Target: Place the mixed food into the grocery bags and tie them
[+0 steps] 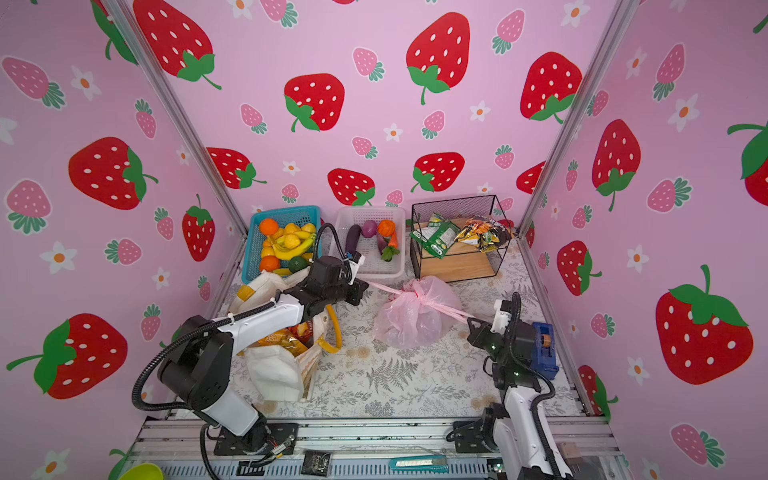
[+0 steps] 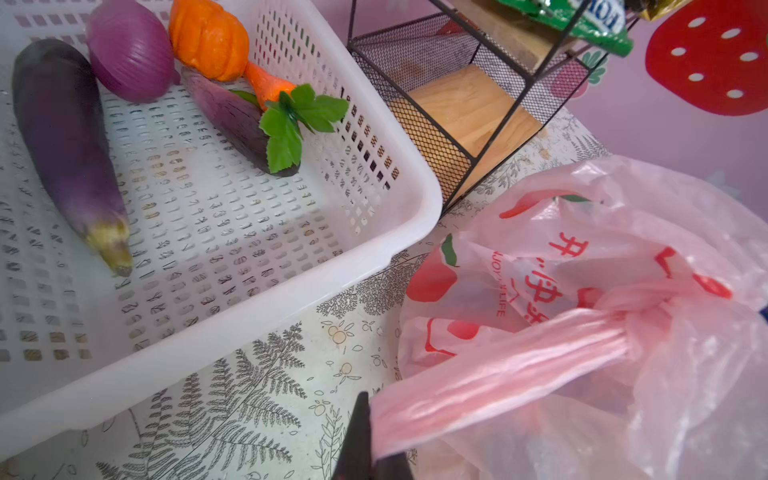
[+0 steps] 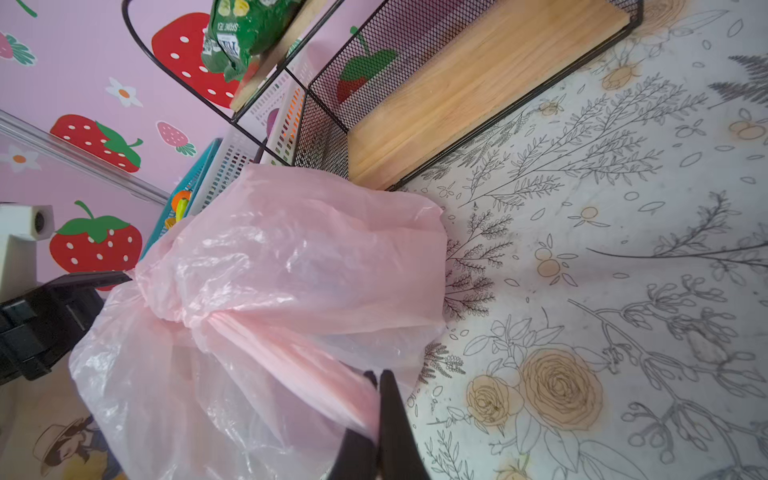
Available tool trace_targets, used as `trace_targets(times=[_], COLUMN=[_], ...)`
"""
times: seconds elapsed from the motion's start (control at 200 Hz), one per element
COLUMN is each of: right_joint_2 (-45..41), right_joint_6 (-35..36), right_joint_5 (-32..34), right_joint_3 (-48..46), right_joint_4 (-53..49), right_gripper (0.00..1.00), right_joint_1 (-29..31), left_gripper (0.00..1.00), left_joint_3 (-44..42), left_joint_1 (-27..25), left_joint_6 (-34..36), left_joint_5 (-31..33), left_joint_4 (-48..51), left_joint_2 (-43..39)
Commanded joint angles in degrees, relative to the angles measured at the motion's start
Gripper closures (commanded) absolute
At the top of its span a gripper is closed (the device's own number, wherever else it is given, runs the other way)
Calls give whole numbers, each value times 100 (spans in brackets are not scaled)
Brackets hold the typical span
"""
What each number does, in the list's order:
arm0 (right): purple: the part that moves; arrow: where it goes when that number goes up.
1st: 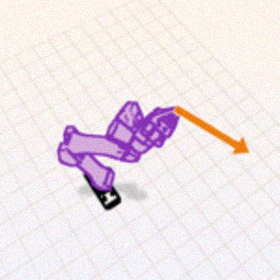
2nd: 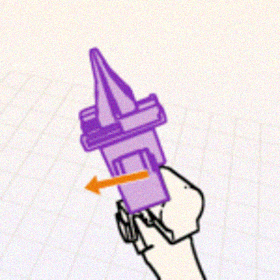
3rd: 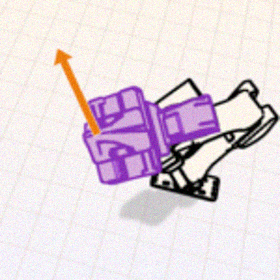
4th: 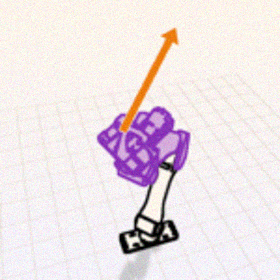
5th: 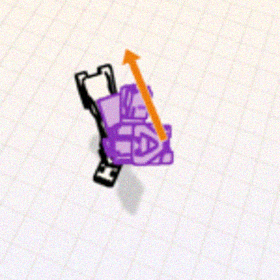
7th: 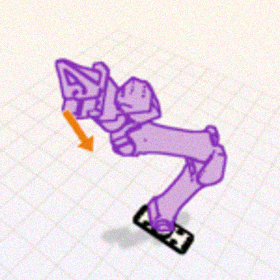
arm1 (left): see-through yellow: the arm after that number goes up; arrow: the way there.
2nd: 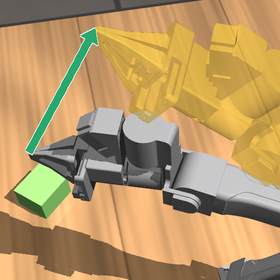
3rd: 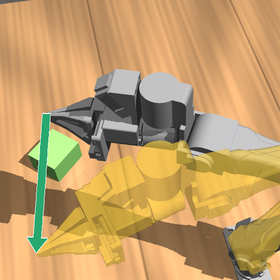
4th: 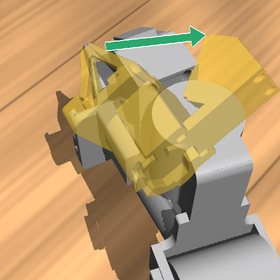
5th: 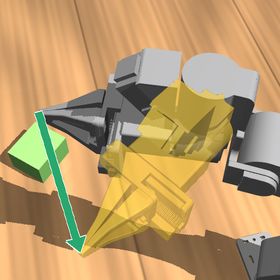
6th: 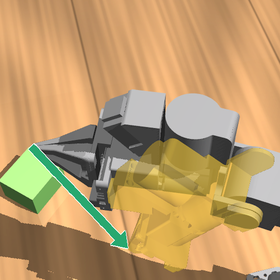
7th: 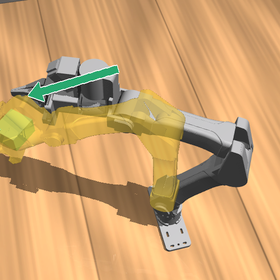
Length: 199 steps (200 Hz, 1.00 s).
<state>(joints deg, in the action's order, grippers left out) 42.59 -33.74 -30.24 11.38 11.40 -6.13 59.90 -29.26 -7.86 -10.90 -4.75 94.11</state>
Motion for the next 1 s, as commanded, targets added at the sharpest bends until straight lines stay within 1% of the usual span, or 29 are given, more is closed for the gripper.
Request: trace_targets(times=[0.0,0.14,0.21,0.3,0.38,0.42,0.44,0.45,0.475,0.485,0.495,0.515,0.545,0.575,0.62,0.64,0.655,0.69,0.715,0.74,0.79,0.845,0.905,0.99], right_joint_2=[39,276,502,592,614,636,630,620,588,567,547,488,374,179,-136,-285,-363,-599,-712,-800,-870,-800,-590,-11], right_joint_6=[-384,-612,-602,-481,-282,-176,-124,-83,4,46,90,184,333,467,656,720,764,878,972,1070,1237,1424,1631,2012], right_joint_5=[1317,1446,1372,1370,1105,941,880,862,841,848,858,899,1035,1250,1582,1747,1845,2099,2237,2385,2655,2821,2789,2748], right_joint_3=[-244,-568,-570,-465,-284,-190,-161,-144,-102,-79,-58,-2,92,194,330,400,447,568,660,743,956,1165,1364,1758], right_joint_4=[413,955,1112,1168,1146,1120,1109,1099,1046,1022,976,868,671,432,119,-3,-72,-266,-357,-446,-554,-594,-496,-402], right_gripper=[100,100,100,100,100,100,100,99,91,87,84,77,66,59,50,49,45,40,30,24,21,20,20,19], right_joint_1=[-281,-292,-292,-291,-267,-221,-181,-157,-81,-39,-3,79,212,346,574,658,722,887,991,1142,1434,1762,2113,2764], left_gripper=[100,100,100,100,100,100,100,100,99,97,89,81,74,68,61,59,57,52,49,46,38,33,30,28], left_joint_3=[-59,-31,19,72,166,219,242,253,274,287,297,322,394,455,537,563,573,571,547,521,438,370,348,295], left_joint_1=[530,529,507,466,372,285,237,217,159,140,122,95,55,22,-8,-15,-18,-27,-28,-28,-36,-40,-36,-35], left_joint_6=[-107,-105,-95,-96,-21,27,38,39,32,26,20,-4,-36,-76,-119,-127,-141,-155,-175,-195,-253,-316,-375,-531], left_joint_5=[1383,1384,1327,1227,686,350,81,-13,-182,-246,-310,-411,-511,-524,-512,-502,-508,-522,-513,-485,-416,-372,-355,-400], left_joint_4=[-100,-145,-136,-148,-218,-284,-317,-342,-389,-411,-423,-445,-439,-384,-283,-261,-251,-262,-278,-315,-405,-466,-448,-462], left_joint_2=[-152,56,125,77,-36,-68,-73,-76,-71,-73,-69,-55,-45,-57,-84,-114,-139,-207,-282,-351,-495,-664,-832,-1056])
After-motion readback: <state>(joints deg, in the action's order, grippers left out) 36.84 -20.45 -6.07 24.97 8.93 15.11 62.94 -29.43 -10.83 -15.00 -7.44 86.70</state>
